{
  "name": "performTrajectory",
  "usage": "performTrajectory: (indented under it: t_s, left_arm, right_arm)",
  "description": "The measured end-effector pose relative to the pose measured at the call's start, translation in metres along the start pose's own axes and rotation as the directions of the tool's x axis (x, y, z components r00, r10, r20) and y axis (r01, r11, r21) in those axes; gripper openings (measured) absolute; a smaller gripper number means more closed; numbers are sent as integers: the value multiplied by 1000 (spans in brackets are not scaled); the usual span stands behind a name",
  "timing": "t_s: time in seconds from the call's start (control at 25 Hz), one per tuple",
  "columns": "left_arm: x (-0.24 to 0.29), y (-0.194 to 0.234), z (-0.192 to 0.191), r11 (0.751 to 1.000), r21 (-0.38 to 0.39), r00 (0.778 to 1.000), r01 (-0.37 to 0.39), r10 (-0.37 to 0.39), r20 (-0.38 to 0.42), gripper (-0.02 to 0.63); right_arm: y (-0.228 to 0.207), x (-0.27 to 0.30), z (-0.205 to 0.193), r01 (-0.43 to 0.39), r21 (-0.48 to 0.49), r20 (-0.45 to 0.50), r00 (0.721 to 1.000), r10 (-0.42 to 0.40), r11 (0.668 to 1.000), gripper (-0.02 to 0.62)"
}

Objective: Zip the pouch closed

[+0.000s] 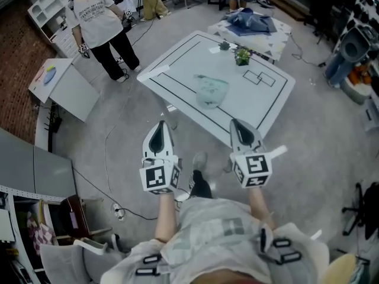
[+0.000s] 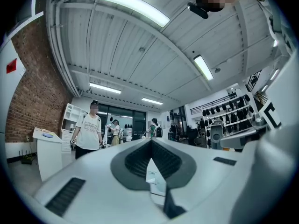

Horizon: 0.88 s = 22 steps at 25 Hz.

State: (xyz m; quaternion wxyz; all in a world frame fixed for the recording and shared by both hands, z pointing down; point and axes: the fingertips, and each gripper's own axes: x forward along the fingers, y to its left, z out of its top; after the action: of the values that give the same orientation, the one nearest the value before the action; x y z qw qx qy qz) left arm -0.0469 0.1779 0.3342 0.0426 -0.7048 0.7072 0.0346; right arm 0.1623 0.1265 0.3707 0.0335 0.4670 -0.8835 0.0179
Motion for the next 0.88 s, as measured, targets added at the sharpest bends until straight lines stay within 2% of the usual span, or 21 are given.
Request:
performTrajectory:
  t_s: [0.16,0.44,0.88]
  left_arm:
    - [32,12,3,1000,-2,1000,21,-21,6,6]
    - [111,35,-21,998,-4,998,62,-62,-21,6]
    - [236,108,-22,997,-39,998,59,-60,-8,6]
  right_arm:
    - [-8,24,6,38,-10,-3,999,-38,999,8]
    - [-30,100,3,64,-7,-23,998,-64,998,8]
    - [-36,246,46,70,-38,-8,997,-71,997,8]
